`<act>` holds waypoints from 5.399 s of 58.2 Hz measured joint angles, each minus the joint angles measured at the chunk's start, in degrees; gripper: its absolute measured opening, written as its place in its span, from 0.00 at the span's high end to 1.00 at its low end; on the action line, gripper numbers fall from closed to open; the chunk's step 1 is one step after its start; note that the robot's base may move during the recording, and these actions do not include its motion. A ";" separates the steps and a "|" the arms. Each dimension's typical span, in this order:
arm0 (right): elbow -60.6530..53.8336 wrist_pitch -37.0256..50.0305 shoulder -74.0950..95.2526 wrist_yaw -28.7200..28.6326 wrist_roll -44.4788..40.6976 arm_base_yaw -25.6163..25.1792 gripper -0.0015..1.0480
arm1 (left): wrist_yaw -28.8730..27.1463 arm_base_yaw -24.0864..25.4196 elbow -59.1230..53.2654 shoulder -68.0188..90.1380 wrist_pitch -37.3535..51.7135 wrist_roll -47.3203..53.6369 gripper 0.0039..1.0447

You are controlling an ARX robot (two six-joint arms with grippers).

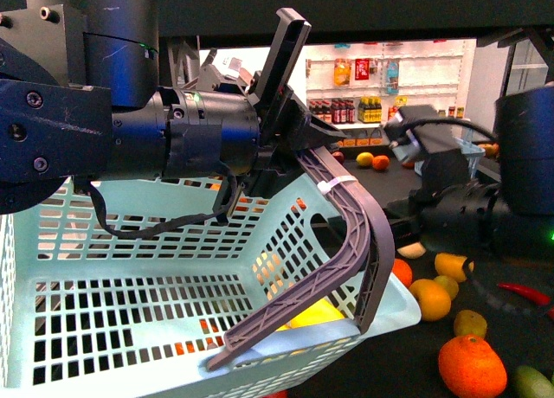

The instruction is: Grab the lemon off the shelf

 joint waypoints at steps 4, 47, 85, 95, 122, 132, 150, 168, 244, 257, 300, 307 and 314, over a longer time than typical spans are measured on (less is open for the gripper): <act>-1.70 1.31 -3.02 2.21 -0.15 -0.96 0.07 | -0.02 0.00 0.00 0.00 0.00 0.00 0.92; -51.17 -28.15 -87.71 15.23 2.51 -10.86 0.45 | -0.11 0.00 0.00 0.00 0.00 0.04 0.92; -54.71 -40.63 -108.59 15.28 2.93 -10.86 0.97 | -0.07 0.00 0.00 0.00 0.00 -0.24 0.92; -54.71 -40.63 -108.59 15.28 2.89 -10.86 0.97 | -0.04 0.00 0.00 0.00 0.00 -0.17 0.92; -54.71 -40.63 -108.59 15.28 2.91 -10.86 0.12 | -4.04 -0.20 -0.15 0.00 1.53 -1.51 0.92; -54.71 -40.63 -108.61 15.28 2.97 -10.86 0.07 | -20.41 0.92 -0.26 0.00 5.62 -8.41 0.92; -54.71 -40.63 -108.61 15.28 2.97 -10.86 0.07 | -32.57 12.22 -5.22 -2.14 17.70 -19.32 0.92; -54.71 -40.63 -108.61 15.28 2.99 -10.86 0.07 | -28.89 25.90 -14.23 -7.13 30.67 -25.40 0.92; -54.71 -40.63 -108.61 15.28 3.02 -10.86 0.07 | -18.14 47.30 -20.20 2.86 48.65 -36.20 0.92; -54.71 -40.63 -108.61 15.26 3.02 -10.86 0.07 | -17.11 47.54 -20.20 3.32 48.68 -36.28 0.74; -54.71 -40.63 -108.61 15.30 3.02 -10.86 0.07 | -4.96 53.31 -21.24 3.87 47.25 -27.91 0.08; -54.71 -40.63 -108.61 15.23 3.02 -10.86 0.07 | -5.33 55.15 -22.18 1.03 41.97 -23.43 0.08; -54.71 -40.63 -108.61 15.15 3.02 -10.86 0.07 | -6.54 54.93 -22.77 -2.80 34.93 -19.56 0.08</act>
